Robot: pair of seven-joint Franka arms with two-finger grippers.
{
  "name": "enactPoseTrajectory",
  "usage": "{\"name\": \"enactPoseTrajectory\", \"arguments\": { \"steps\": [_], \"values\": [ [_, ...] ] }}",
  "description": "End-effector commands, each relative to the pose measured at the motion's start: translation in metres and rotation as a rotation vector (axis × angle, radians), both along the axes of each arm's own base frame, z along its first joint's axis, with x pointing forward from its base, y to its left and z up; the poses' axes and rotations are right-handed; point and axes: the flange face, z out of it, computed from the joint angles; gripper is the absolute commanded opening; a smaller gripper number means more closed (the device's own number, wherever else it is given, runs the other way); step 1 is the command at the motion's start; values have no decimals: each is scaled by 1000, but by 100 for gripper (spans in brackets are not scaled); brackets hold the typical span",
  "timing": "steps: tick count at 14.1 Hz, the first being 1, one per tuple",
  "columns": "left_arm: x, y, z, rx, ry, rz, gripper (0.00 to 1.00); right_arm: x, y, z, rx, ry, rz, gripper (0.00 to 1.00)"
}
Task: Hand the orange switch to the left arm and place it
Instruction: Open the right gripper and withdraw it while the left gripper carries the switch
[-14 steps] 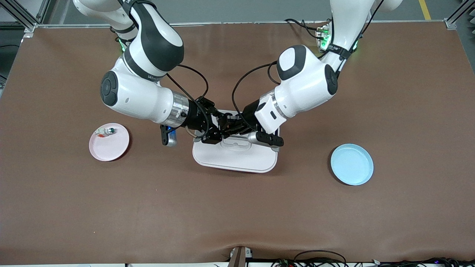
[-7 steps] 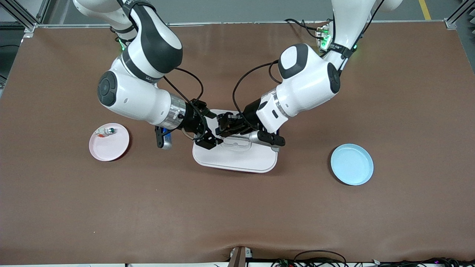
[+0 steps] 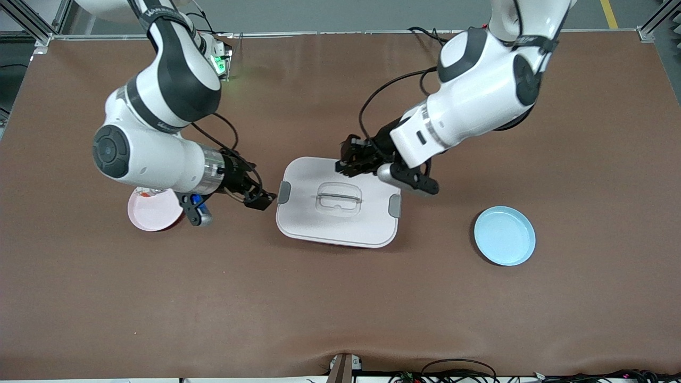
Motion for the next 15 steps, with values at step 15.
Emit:
{"name": "enactPoseTrajectory", "arguments": {
  "steps": [15],
  "values": [
    [-18, 278, 122, 519, 215, 468, 0, -5, -220, 34, -83, 18, 772, 100]
  ]
}}
